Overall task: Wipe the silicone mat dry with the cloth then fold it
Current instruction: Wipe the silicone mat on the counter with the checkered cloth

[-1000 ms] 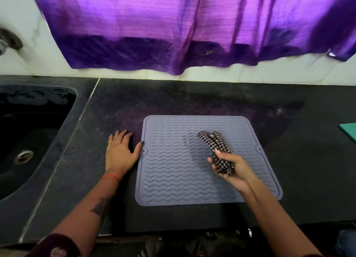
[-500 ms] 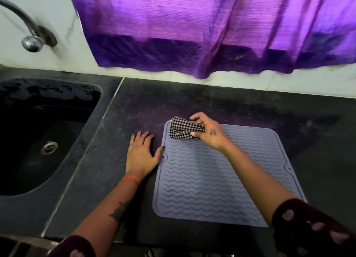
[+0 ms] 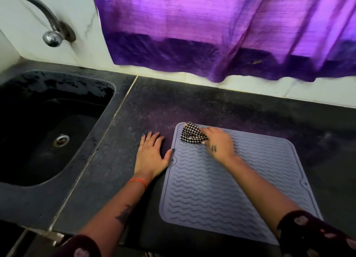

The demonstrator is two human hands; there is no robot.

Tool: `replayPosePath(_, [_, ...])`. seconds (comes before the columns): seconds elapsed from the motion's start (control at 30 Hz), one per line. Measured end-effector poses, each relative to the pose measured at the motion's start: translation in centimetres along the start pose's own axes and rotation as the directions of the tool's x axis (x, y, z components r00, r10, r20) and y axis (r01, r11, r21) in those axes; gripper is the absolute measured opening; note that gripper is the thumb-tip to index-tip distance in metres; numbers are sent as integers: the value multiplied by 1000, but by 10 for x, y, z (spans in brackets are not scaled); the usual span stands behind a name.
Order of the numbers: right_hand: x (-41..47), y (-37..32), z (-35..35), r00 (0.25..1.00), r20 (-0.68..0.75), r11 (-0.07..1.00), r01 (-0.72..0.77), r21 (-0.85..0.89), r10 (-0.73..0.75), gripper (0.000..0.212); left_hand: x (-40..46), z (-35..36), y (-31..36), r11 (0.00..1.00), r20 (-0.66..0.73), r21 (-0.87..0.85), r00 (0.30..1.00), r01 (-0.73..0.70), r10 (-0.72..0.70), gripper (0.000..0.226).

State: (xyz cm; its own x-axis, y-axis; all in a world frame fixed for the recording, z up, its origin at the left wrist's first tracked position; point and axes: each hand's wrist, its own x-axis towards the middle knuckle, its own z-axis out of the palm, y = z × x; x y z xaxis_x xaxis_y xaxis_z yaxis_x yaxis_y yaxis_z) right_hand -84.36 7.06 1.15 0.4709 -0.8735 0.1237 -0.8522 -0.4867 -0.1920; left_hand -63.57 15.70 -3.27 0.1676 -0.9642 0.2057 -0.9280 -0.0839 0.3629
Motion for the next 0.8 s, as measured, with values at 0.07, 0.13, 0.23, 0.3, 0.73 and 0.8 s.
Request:
replayPosePath(0.07, [20,6,-19,993,116,999,-38,25,35,43,0,0,0,1000,2,4,1000,-2,2,75])
replayPosePath(0.13, [36,9,-31,987,116,988,-121,99,110,38,0,0,0,1000,8,8,1000,1,-1,75])
replayPosePath(0.23, [47,0,-29,993,62,991,-108,81,103,47,1,0,0,1000,6,11,1000,4,-4,75])
replayPosePath(0.3, [46,-13,-16,991,136,998,-9,-54,17,58,1,1,0,1000,6,9,1000,1,-1,75])
replayPosePath(0.73, [9,-12,-10,995,100,999,-4,40,0,62,1,-1,0,1000,8,-4,1000,2,-2,75])
replayPosePath(0.8, [-3,-13,2,998,65,1000,11,2,-11,72,1,-1,0,1000,10,0,1000,2,-2,75])
